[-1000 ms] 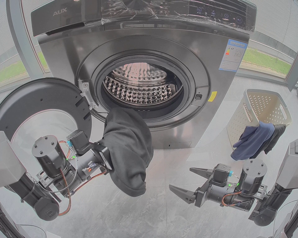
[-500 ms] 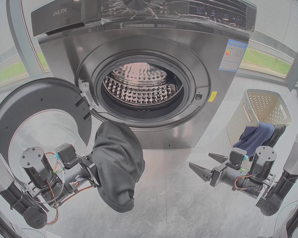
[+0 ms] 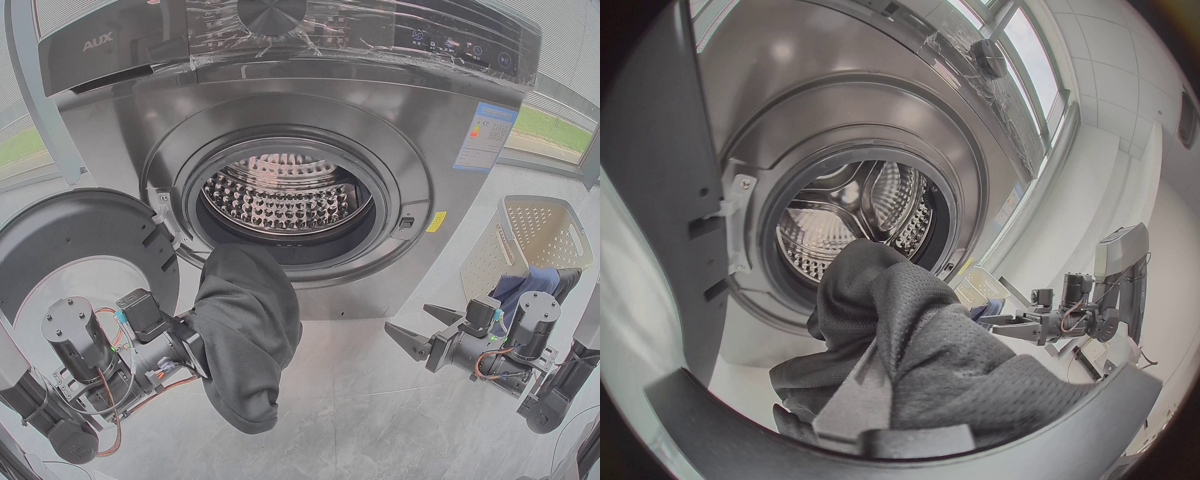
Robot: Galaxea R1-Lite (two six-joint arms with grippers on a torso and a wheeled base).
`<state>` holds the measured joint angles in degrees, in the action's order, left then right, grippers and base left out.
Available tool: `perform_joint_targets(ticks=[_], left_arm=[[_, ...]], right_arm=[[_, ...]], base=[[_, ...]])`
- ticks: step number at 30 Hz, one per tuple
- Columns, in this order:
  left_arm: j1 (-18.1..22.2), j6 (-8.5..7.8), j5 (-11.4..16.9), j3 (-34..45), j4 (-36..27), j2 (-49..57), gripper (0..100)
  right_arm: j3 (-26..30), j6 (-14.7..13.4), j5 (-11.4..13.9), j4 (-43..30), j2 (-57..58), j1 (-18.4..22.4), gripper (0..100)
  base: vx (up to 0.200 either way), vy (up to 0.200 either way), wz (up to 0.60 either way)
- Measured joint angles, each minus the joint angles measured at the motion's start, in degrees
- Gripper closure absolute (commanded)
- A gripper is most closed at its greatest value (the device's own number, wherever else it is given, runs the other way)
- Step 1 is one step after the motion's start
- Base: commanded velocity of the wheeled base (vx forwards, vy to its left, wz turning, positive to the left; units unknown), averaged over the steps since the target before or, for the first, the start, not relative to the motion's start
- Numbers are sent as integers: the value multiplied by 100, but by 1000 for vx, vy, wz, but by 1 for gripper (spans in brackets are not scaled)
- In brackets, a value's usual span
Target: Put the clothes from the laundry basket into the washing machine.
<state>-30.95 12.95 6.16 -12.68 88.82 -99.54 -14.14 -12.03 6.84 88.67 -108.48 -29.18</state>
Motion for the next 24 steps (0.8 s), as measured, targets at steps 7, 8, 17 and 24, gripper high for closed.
perform_joint_targets(ticks=[7,8,17,24], left_arm=[[-261,-59,-2,-368,5,-197,100],[-267,-88,-4,-438,0,-247,100],[-302,-312,-48,-1378,0,-901,100],[-276,-742,-362,-2363,-20,-1618,100]], right_arm=[[34,-1,9,-2,16,-163,0],[56,-4,16,0,29,-227,0],[369,-11,46,-16,228,-789,0],[500,-11,49,-18,389,-968,0]], base=[[200,0,0],[200,0,0],[0,0,0],[0,0,0]])
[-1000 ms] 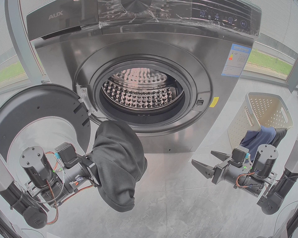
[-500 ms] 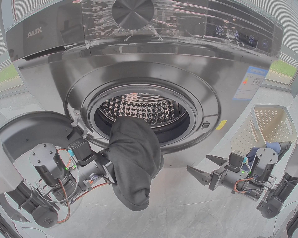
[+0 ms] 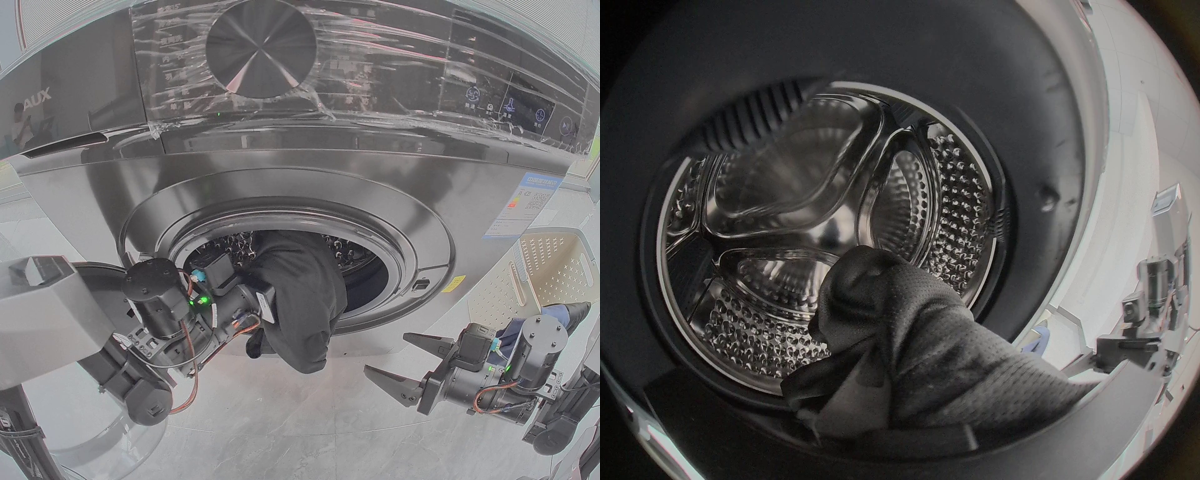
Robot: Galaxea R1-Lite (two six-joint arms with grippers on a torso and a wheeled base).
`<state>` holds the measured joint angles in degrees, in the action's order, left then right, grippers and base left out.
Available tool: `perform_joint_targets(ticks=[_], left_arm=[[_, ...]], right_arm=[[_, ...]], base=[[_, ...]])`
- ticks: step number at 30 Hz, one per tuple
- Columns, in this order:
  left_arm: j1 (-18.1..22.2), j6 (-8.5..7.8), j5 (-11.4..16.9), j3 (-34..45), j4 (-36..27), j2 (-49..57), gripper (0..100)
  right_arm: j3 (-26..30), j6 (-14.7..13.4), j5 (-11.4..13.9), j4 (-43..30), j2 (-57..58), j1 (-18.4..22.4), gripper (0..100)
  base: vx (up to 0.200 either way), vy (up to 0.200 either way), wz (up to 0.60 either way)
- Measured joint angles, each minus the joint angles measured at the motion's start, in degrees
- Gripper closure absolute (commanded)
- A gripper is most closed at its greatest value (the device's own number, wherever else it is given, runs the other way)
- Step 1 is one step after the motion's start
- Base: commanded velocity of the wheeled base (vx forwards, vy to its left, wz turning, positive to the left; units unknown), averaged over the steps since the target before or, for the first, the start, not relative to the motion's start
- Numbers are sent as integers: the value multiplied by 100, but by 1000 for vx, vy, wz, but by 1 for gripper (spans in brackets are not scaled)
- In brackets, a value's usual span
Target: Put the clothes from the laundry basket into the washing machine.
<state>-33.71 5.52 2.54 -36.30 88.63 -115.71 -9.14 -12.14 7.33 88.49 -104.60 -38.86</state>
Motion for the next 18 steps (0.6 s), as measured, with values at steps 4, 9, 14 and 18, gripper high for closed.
perform_joint_targets(ticks=[4,9,14,18], left_arm=[[-27,-82,-88,-446,-137,-356,100],[22,-101,-189,-1072,-290,-783,100],[174,-112,-384,-1681,-597,-1115,100],[240,-110,-414,-2108,-1057,-1254,100]], right_arm=[[46,2,2,-2,62,-50,0],[91,5,4,0,95,-93,0],[134,10,4,-2,99,-124,0],[149,10,4,-2,99,-135,0]], base=[[0,0,0],[0,0,0],[0,0,0],[0,0,0]])
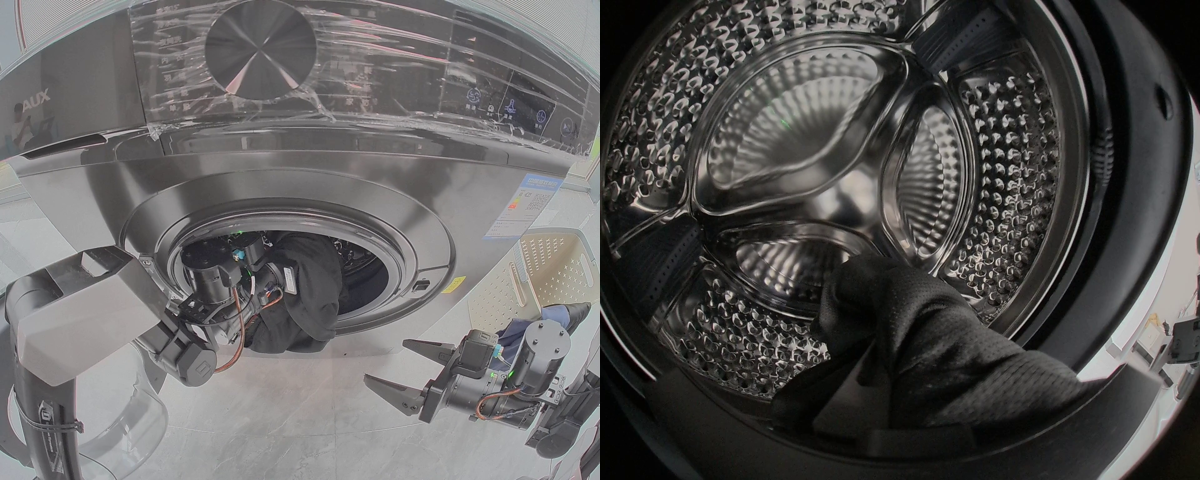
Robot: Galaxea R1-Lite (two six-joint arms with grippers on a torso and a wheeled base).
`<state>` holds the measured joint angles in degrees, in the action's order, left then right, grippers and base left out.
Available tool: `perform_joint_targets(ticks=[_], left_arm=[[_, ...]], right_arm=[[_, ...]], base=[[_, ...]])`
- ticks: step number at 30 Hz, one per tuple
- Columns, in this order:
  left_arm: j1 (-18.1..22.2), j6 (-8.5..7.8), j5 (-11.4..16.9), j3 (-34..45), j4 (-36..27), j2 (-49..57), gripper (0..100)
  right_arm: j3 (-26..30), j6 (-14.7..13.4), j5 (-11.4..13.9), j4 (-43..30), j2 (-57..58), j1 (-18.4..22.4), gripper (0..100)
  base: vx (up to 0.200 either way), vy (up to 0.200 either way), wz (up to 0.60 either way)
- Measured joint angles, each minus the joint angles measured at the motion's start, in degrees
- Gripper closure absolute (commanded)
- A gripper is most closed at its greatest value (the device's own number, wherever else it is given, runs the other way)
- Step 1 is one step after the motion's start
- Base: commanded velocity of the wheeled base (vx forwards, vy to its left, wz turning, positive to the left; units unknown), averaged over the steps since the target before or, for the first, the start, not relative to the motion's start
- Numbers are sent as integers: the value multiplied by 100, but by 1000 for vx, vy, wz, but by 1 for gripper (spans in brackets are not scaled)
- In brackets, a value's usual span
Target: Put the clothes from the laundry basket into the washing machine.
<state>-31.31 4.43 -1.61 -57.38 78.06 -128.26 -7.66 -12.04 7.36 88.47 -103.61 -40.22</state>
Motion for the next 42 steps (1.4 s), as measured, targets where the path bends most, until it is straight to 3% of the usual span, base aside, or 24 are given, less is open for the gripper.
perform_joint_targets(ticks=[6,29,42], left_arm=[[57,-2,-2,-516,-569,-115,100],[166,-20,-57,-529,-712,-273,100],[195,30,-180,-1764,-1176,-658,100]], right_arm=[[11,1,-1,2,-11,-18,0],[-17,1,0,0,-28,-11,0],[-5,6,0,0,-33,-11,0]], base=[[0,0,0],[0,0,0],[0,0,0]])
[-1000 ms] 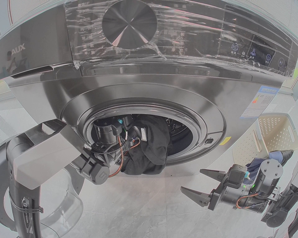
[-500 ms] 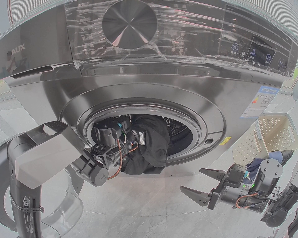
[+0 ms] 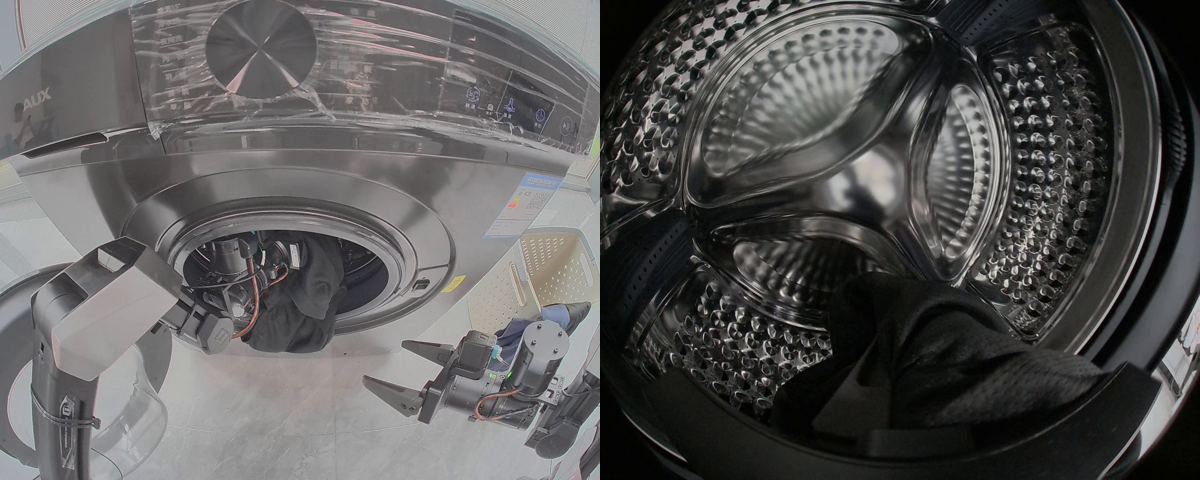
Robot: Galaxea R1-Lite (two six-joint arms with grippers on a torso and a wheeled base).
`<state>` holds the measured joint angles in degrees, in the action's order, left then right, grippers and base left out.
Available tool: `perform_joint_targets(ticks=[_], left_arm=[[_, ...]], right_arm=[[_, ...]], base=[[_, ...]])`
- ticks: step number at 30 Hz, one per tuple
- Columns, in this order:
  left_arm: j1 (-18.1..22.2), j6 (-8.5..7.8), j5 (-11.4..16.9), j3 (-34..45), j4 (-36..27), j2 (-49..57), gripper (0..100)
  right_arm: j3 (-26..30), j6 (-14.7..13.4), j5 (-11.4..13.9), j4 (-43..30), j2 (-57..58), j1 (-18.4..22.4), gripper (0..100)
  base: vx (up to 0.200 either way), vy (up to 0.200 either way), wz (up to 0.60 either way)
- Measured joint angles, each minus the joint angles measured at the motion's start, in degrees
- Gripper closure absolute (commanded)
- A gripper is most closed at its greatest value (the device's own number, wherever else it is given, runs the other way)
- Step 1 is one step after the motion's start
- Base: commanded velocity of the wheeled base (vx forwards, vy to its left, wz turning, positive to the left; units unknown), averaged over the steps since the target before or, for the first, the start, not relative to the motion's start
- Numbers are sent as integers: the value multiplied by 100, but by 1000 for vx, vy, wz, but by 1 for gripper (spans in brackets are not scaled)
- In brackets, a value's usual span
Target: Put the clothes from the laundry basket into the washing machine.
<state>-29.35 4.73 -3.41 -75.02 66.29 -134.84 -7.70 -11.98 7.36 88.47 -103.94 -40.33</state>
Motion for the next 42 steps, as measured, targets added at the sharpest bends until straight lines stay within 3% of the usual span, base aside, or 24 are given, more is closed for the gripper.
perform_joint_targets(ticks=[14,23,29,30,38,42], left_arm=[[0,44,-158,-874,-318,-345,100],[76,233,-345,-1894,-969,-618,100],[89,400,-367,-2063,-1191,-651,100],[80,438,-369,-2035,-1219,-645,0],[-24,723,-332,-1503,-1486,-301,0],[-55,788,-206,-998,-1730,2,0]], right_arm=[[5,0,0,0,-2,-5,0],[16,-5,-1,2,-6,30,0],[7,-5,0,2,-11,54,0],[2,-5,0,2,-11,54,0],[-4,-5,0,0,-11,54,0],[-6,-5,0,0,-13,48,0]], base=[[0,0,0],[0,0,0],[0,0,0],[0,0,0],[0,0,0],[0,0,0]])
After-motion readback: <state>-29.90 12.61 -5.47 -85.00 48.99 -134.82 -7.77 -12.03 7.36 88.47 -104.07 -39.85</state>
